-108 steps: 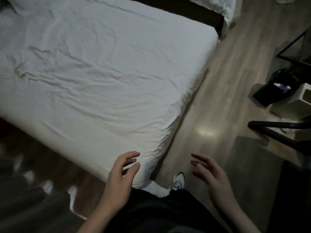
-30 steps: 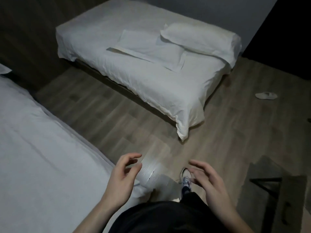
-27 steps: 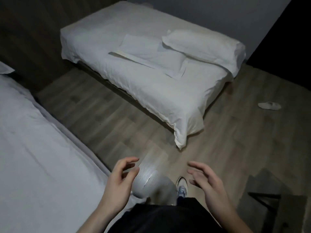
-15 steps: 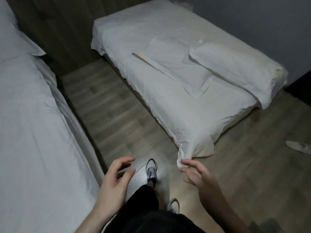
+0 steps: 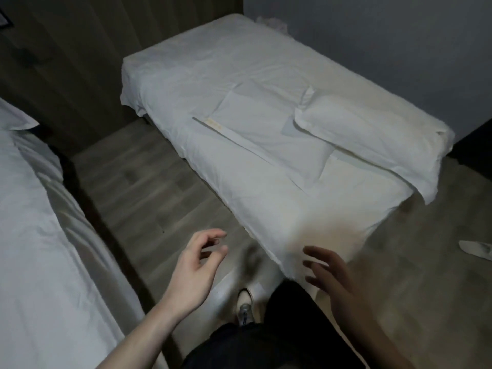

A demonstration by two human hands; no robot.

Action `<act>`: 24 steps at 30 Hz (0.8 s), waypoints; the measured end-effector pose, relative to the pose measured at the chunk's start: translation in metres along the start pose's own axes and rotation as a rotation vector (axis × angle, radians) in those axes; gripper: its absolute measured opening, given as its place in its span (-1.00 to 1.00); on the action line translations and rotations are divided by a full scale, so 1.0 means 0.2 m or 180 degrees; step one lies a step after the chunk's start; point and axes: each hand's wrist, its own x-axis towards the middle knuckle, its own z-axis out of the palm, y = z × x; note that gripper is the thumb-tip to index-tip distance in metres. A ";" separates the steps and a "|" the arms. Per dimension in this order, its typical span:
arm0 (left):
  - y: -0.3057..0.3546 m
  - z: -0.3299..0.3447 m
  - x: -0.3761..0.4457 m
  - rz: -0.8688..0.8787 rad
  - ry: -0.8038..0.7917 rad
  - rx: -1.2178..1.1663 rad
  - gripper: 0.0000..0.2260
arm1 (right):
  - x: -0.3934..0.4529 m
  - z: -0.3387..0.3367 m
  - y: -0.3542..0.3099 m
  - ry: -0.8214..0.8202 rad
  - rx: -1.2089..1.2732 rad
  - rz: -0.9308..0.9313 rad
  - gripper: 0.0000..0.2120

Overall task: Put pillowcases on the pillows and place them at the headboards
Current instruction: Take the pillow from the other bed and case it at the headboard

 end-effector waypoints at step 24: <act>0.03 -0.18 1.84 -0.0695 0.0195 0.0326 -0.76 | 1.92 0.20 -0.41 0.0151 0.0059 0.0351 -0.78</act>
